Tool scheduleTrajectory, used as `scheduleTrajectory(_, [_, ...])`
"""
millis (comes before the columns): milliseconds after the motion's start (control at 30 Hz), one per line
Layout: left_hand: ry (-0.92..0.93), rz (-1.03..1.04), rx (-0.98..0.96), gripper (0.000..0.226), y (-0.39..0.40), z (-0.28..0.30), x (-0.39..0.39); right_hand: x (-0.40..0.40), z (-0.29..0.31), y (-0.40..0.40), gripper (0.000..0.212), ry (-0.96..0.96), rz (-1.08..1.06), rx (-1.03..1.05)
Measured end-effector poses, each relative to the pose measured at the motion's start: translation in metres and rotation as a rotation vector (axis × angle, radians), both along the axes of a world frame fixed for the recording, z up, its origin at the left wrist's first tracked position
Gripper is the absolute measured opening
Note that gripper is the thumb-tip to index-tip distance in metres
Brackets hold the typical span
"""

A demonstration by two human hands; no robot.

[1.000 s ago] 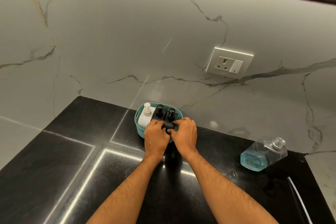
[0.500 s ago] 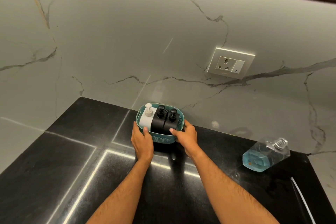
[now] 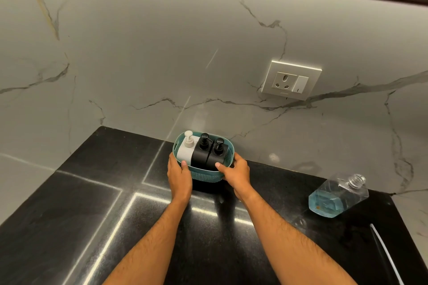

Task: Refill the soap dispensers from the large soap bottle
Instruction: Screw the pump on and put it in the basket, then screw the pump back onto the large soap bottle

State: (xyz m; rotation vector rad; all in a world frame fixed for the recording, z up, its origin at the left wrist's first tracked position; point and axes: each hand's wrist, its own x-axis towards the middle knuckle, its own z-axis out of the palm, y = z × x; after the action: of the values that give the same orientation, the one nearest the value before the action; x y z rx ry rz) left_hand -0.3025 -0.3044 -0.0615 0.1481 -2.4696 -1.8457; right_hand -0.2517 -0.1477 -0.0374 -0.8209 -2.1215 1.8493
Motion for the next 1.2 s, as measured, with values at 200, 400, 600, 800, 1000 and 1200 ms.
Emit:
scheduleTrajectory(200, [0.011,0.026,0.041,0.046,-0.001,-0.002,0.000,0.002,-0.001,0.003,0.052,-0.013,0.034,0.008])
scheduleTrajectory(400, [0.008,0.046,0.095,0.047,0.000,-0.001,0.004,0.005,0.001,0.006,0.054,-0.033,0.079,0.002])
scheduleTrajectory(600, [-0.036,0.053,0.087,0.060,0.000,0.006,0.010,0.014,0.005,0.009,0.042,-0.074,0.113,0.001])
scheduleTrajectory(800, [0.015,0.123,0.092,0.067,0.006,0.019,0.038,0.031,0.013,0.017,0.056,-0.111,0.048,0.178])
scheduleTrajectory(1000, [0.128,0.039,0.083,0.062,0.027,0.025,0.077,0.076,0.020,0.037,0.066,-0.133,-0.025,0.427])
scheduleTrajectory(1200, [0.152,-0.173,0.019,0.061,0.074,0.026,0.115,0.138,0.026,0.067,0.065,-0.078,-0.125,0.493])
